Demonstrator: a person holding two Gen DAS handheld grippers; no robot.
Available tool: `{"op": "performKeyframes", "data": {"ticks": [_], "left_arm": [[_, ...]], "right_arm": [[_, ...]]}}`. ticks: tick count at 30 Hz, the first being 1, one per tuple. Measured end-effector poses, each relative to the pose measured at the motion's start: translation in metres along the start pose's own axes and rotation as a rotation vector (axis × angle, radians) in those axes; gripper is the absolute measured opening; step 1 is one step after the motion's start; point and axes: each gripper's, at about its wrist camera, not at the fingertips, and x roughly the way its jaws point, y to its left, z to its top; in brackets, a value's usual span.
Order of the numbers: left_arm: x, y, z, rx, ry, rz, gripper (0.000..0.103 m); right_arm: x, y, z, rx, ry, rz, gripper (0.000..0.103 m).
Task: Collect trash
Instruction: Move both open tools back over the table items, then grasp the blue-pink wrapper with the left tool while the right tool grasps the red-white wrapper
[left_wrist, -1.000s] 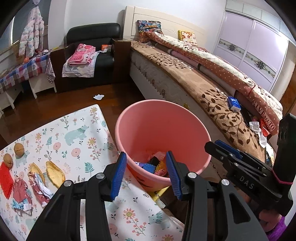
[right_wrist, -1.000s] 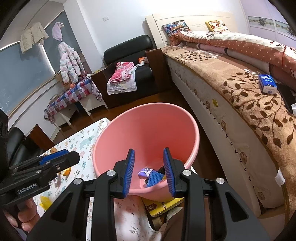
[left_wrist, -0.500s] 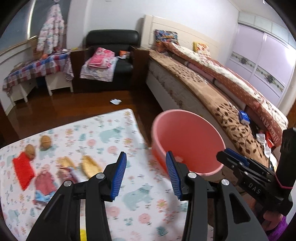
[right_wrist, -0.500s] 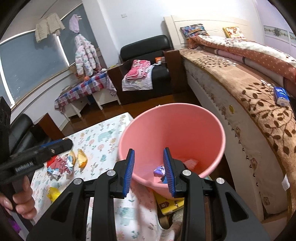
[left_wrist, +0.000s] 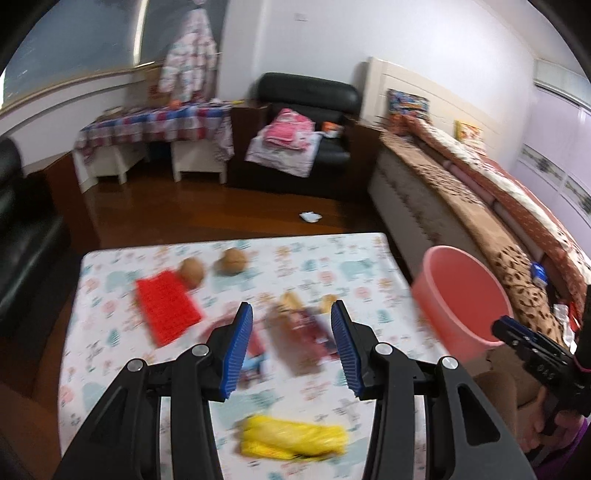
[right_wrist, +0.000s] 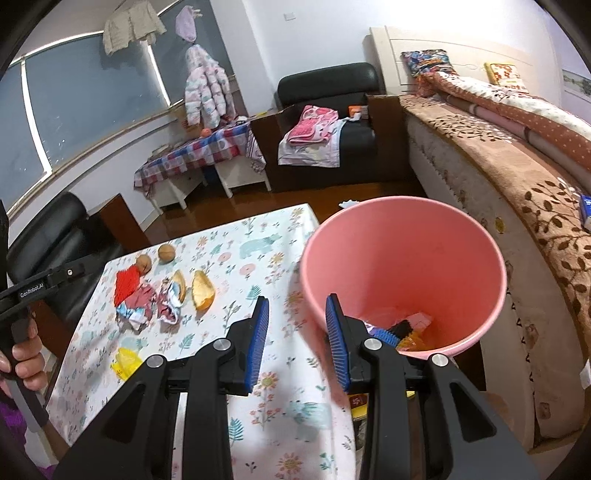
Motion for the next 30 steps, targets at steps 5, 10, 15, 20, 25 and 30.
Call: {"op": "performKeyframes", "data": {"ticks": [5,10,15,20,25,30], "left_arm": [[0.001,0.041,-0.016,-0.091,0.028,0.064,0.043],[0.012,0.062,-0.031,-0.186,0.079,0.062,0.043],[0.026,0.054,-0.034,-0.198,0.107,0.025,0.043],[0.046,0.036,-0.032,-0.137,0.124,0.04,0.043],[0.064,0.035,-0.033,-0.114,0.138,0.054,0.043],[0.076,0.039,-0.038,-0.117,0.161,0.063,0.043]], "right_arm": [[0.006,0.013,-0.003,-0.025,0.023,0.016,0.033],[0.013,0.023,-0.007,-0.045,0.044,0.036,0.033],[0.021,0.034,-0.01,-0.06,0.068,0.074,0.033],[0.026,0.047,-0.009,-0.092,0.082,0.114,0.033],[0.033,0.064,-0.004,-0.132,0.1,0.152,0.033],[0.045,0.083,0.0,-0.166,0.125,0.201,0.033]]}}
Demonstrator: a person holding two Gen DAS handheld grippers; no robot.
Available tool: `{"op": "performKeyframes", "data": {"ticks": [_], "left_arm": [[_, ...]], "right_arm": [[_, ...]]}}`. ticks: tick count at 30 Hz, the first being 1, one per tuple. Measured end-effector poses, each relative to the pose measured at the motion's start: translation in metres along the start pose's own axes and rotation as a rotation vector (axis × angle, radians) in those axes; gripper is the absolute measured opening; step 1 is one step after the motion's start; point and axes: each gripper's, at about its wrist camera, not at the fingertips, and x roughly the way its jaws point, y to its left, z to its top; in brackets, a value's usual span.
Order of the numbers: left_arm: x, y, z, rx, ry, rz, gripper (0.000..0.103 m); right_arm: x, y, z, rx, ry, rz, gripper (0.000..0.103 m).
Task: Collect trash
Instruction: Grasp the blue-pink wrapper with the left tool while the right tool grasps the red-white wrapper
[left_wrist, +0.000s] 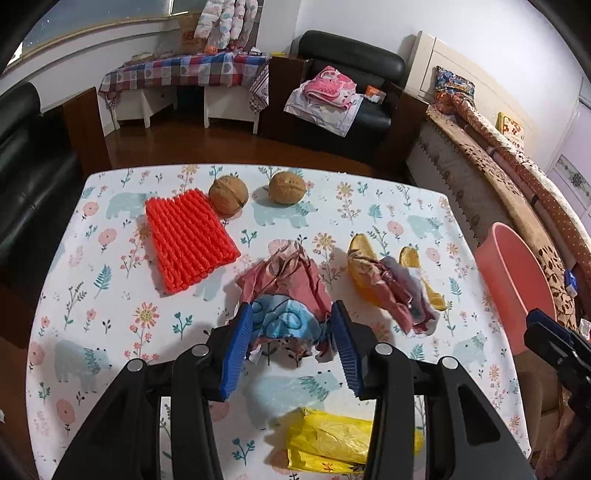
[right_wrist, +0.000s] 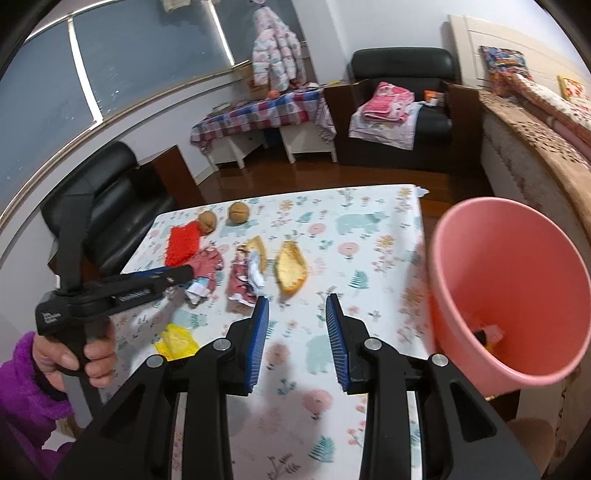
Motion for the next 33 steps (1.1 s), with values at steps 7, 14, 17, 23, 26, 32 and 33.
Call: {"op": "performKeyframes", "data": {"ticks": [7,14,17,23,26,32,33], "left_arm": [[0.003,0.003,-0.006,0.001,-0.005,-0.033,0.016],[-0.014,0.009,-0.01,-0.02,-0.047,-0.06,0.015],[-0.021,0.016,-0.012,-0.047,-0.053,-0.065,0.015],[-0.031,0.025,-0.017,-0.074,-0.051,-0.066,0.015],[-0.033,0.027,-0.02,-0.087,-0.048,-0.068,0.015],[-0.036,0.026,-0.021,-0.091,-0.042,-0.068,0.015],[-0.036,0.027,-0.021,-0.093,-0.043,-0.069,0.015]], "right_arm": [[0.024,0.018,0.011,-0.024,0.033,0.049,0.043],[0.049,0.032,0.02,-0.053,0.065,0.075,0.043],[0.06,0.036,0.022,-0.049,0.088,0.088,0.043],[0.081,0.048,0.021,-0.077,0.124,0.077,0.043],[0.091,0.051,0.02,-0.097,0.131,0.049,0.043],[0.106,0.049,0.02,-0.1,0.155,0.031,0.043],[0.107,0.048,0.02,-0.097,0.161,0.032,0.042]]}}
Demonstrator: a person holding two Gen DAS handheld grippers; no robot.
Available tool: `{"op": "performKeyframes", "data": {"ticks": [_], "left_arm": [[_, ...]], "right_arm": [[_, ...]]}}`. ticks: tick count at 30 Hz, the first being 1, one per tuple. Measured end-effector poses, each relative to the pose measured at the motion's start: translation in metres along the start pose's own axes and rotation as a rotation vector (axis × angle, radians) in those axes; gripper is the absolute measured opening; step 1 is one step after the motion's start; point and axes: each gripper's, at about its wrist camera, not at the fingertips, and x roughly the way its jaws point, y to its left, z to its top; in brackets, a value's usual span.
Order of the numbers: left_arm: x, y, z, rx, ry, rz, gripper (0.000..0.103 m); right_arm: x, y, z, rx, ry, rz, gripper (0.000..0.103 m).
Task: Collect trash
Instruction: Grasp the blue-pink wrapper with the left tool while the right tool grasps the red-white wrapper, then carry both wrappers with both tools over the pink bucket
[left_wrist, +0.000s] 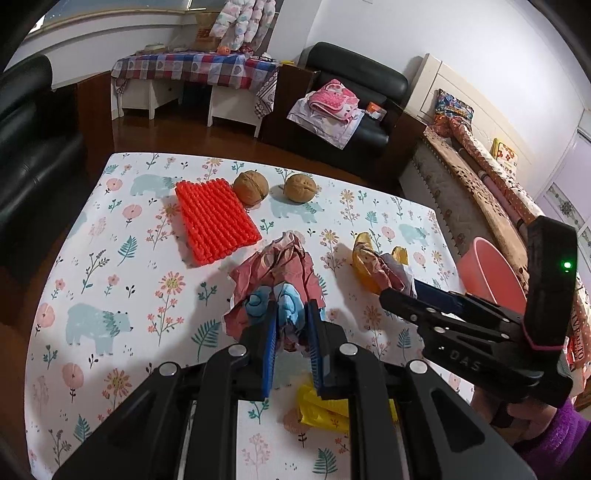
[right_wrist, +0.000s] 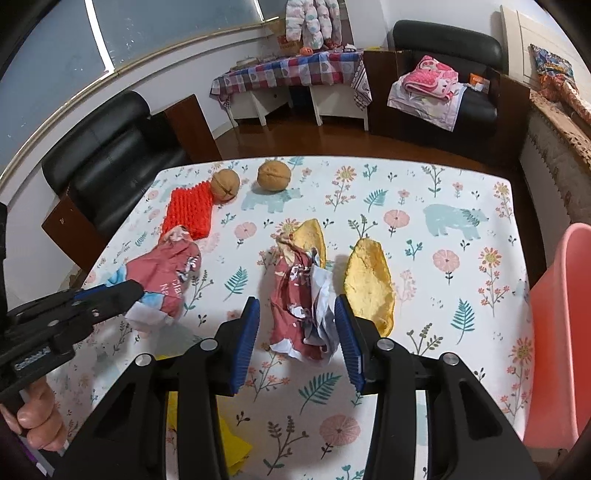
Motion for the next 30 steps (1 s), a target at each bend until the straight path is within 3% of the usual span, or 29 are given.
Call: {"op": "performKeyframes", "data": {"ticks": [2,6,18,30], "left_arm": [[-0.001,-0.001,-0.001,-0.001,0.0,-0.003,0.015],[-0.005,-0.004,-0.004,0.008,-0.005,-0.006,0.015],[-0.02,-0.025,-0.001,0.04,-0.024,-0.022,0.015],[-0.027,-0.058,-0.002,0.101,-0.029,-0.041,0.015]], "right_arm": [[0.001,-0.002,-0.001,0.007,0.005,0.005,0.029],[-0.004,-0.008,-0.008,0.031,0.011,0.028,0.021],[-0.053,-0.021,-0.026,0.091,-0.059,0.07,0.02],[-0.1,-0.039,-0.046,0.117,-0.133,0.031,0.02]]}}
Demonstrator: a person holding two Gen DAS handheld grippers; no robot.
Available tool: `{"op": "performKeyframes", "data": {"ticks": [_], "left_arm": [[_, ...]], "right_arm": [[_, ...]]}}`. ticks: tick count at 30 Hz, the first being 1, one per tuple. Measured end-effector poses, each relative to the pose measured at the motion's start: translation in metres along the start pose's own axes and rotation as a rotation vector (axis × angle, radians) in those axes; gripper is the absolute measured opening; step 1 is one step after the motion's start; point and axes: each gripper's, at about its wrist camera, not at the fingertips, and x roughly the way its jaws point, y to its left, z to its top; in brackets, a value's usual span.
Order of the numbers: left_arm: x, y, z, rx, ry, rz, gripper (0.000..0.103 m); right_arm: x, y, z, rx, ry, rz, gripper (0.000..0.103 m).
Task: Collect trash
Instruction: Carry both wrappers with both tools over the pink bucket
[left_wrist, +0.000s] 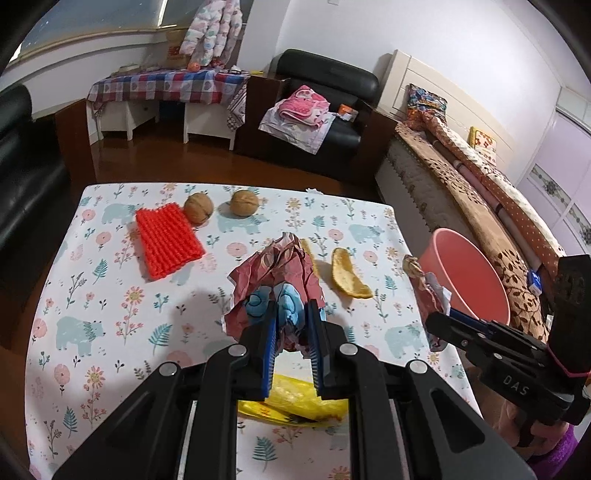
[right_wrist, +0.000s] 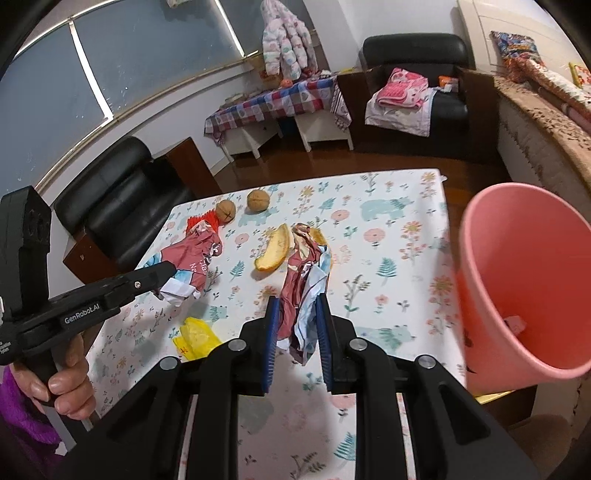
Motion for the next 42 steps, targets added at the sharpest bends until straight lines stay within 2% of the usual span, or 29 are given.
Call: {"op": "performKeyframes", "data": {"ticks": [31,42], "left_arm": [[0.017,-0.155,0.017,0.277,-0.01,-0.166,0.015],[0.035,-0.208,0.016,0.363,0.013,-0.223,0.015]], "right_arm": [[-0.098,-0.13,-0.017,0.284,-0.234,-0.213,0.02],[-0.112,-0.162,-0.029,0.357,-0.266,-0.263,0.02]]}}
